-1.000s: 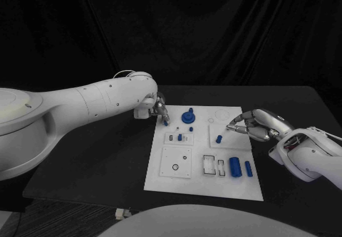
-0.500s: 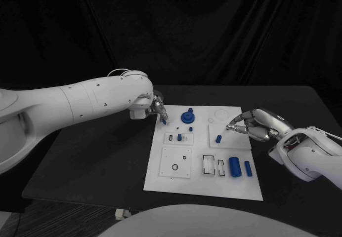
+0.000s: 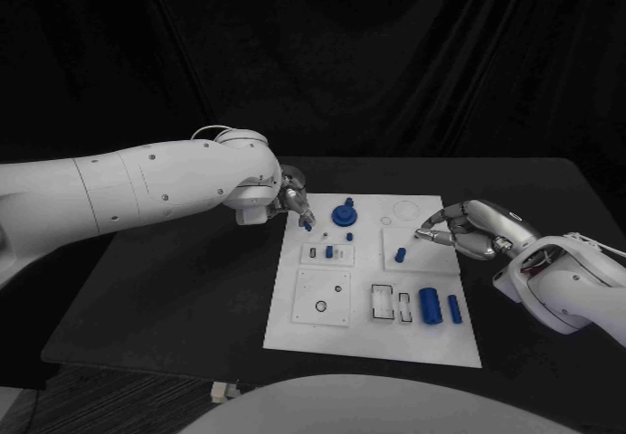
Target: Assemble the parts on the task board
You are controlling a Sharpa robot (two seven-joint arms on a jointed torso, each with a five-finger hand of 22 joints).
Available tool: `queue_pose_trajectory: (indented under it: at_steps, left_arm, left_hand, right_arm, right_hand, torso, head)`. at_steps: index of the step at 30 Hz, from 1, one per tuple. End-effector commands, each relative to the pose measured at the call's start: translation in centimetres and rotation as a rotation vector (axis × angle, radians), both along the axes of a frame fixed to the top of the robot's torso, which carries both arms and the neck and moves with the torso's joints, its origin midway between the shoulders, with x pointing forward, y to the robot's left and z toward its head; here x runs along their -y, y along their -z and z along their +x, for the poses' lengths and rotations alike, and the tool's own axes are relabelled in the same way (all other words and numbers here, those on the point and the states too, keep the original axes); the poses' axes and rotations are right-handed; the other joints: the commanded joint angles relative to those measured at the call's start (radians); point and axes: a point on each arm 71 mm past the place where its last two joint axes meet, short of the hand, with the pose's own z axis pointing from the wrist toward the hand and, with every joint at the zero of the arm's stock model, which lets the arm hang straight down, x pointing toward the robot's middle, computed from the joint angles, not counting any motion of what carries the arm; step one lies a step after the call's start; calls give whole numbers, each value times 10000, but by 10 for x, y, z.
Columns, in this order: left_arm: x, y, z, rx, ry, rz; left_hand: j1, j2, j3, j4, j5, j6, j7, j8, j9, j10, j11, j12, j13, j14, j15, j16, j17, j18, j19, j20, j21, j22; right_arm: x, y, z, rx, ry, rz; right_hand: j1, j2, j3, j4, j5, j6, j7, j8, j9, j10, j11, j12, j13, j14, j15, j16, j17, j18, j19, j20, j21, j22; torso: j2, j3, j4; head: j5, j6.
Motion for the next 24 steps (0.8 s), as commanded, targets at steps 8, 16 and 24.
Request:
queue_pose_trajectory:
  at_steps: [8,16,24]
  left_arm:
    - [9,2,-9,181,-15,-321]
    - [12,14,-16,15,-30,-422]
    - [12,21,-20,-4,-6,-402]
  left_hand:
    - [-46,54,1294,-1205,-66,-54,26,72,33,1076,67,35,2633,1056,27,27,2630,50,161,-2,-102,1850]
    - [-70,69,1341,-1213,-83,-86,32,89,64,1076,72,35,2633,1056,32,27,2630,64,132,3,-187,1831]
    - [-75,71,1352,-1216,-85,-93,34,94,72,1076,72,35,2633,1056,33,27,2630,70,121,4,-221,1823]
  right_arm:
    - [-2,0,-1,9,26,29]
    - [-2,0,-1,15,16,38]
    - [-3,0,-1,22,-9,49]
  right_hand:
    - [23,46,-62,21,31,33,49,-3,-10,666,8,-60,1194,716,-39,-93,1334,62,-69,36,-118,1731]
    - [23,46,-62,21,31,33,49,-3,-10,666,8,-60,1194,716,-39,-93,1334,62,-69,36,-118,1731]
    - [23,46,-62,21,31,33,49,-3,-10,666,8,-60,1194,716,-39,-93,1334,62,-69,36,-118,1731]
  torso:
    - [22,-4,18]
    - [42,-6,2]
    - [31,-5,3]
  head:
    - [-15,-2]
    - [22,-2]
    - [35,-2]
